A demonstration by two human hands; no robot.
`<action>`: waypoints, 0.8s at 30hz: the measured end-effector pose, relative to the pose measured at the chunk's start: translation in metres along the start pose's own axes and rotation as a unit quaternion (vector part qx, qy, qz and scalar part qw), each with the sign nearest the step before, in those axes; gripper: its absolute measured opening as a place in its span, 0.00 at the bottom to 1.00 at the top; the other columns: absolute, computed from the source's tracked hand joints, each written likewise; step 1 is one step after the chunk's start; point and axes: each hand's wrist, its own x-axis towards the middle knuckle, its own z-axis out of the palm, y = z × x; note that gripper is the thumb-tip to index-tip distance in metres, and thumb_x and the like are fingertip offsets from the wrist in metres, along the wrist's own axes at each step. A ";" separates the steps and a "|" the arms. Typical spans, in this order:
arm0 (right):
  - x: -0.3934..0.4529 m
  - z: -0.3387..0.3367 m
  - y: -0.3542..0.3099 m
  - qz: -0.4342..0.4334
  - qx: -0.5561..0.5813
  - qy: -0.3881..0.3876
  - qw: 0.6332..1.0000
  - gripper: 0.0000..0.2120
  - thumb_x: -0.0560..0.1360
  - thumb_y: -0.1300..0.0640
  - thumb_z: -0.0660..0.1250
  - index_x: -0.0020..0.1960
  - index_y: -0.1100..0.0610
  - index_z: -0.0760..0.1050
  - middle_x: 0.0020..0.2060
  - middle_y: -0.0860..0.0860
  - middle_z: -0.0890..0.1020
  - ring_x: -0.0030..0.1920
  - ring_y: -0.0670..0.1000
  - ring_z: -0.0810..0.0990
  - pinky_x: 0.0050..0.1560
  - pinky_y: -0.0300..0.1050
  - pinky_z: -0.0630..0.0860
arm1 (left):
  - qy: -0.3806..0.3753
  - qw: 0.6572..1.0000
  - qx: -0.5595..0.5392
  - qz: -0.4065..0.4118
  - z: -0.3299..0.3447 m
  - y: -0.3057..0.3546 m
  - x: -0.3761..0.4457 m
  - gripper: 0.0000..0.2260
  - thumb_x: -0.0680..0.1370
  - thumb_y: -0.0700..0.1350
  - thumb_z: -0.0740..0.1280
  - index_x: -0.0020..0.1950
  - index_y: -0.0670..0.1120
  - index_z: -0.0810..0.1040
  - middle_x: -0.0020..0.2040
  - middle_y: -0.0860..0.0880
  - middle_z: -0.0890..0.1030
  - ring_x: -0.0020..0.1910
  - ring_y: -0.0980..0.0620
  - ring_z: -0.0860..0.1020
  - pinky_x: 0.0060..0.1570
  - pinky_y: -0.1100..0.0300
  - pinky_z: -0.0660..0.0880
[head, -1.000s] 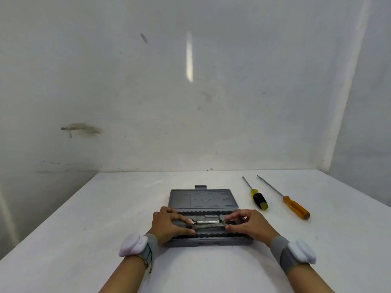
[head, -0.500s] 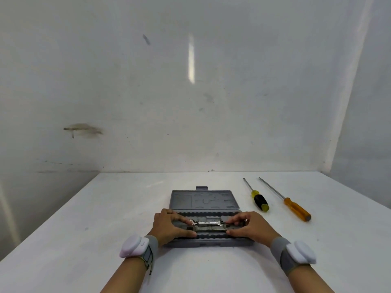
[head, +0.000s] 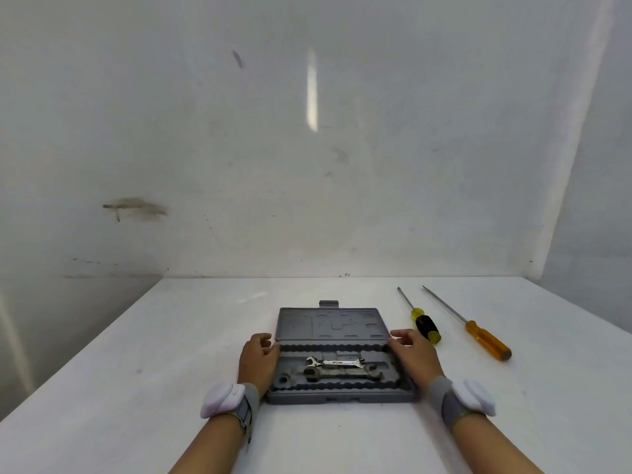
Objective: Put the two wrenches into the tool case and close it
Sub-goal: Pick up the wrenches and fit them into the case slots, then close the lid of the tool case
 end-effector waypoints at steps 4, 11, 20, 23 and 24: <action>0.010 0.010 0.004 0.013 -0.041 -0.006 0.999 0.18 0.76 0.56 0.64 0.65 0.61 0.75 0.61 0.59 0.79 0.60 0.57 0.77 0.63 0.46 0.71 | -0.016 1.000 0.022 -0.009 0.004 0.001 0.007 0.17 0.79 0.42 0.60 0.67 0.39 0.70 0.65 0.40 0.75 0.63 0.43 0.74 0.62 0.56 0.69; 0.007 0.017 0.006 -0.009 -0.121 -0.005 0.993 0.18 0.79 0.58 0.59 0.66 0.61 0.74 0.60 0.63 0.77 0.61 0.60 0.75 0.66 0.47 0.69 | -0.021 0.997 0.072 0.006 0.011 -0.004 0.009 0.18 0.80 0.43 0.55 0.69 0.45 0.69 0.69 0.44 0.72 0.67 0.44 0.71 0.66 0.57 0.65; 0.001 0.015 0.003 -0.019 -0.094 -0.006 0.995 0.17 0.79 0.60 0.59 0.67 0.57 0.73 0.62 0.58 0.78 0.60 0.57 0.78 0.63 0.46 0.72 | -0.003 0.999 0.046 0.017 0.009 -0.005 0.006 0.17 0.79 0.43 0.58 0.68 0.49 0.71 0.66 0.47 0.76 0.62 0.45 0.75 0.63 0.56 0.68; -0.002 0.014 0.003 -0.011 -0.021 0.015 1.000 0.16 0.77 0.62 0.62 0.64 0.56 0.76 0.59 0.56 0.81 0.57 0.56 0.79 0.63 0.47 0.74 | 0.007 0.999 0.021 0.029 0.008 -0.005 0.007 0.16 0.78 0.42 0.60 0.66 0.50 0.73 0.62 0.49 0.79 0.51 0.48 0.78 0.59 0.56 0.72; -0.003 0.014 0.002 -0.009 -0.005 0.020 1.000 0.16 0.77 0.63 0.62 0.64 0.56 0.76 0.58 0.55 0.82 0.57 0.56 0.80 0.62 0.47 0.75 | 0.010 0.999 0.012 0.032 0.008 -0.004 0.006 0.16 0.78 0.42 0.61 0.66 0.50 0.73 0.62 0.49 0.80 0.49 0.49 0.77 0.57 0.56 0.73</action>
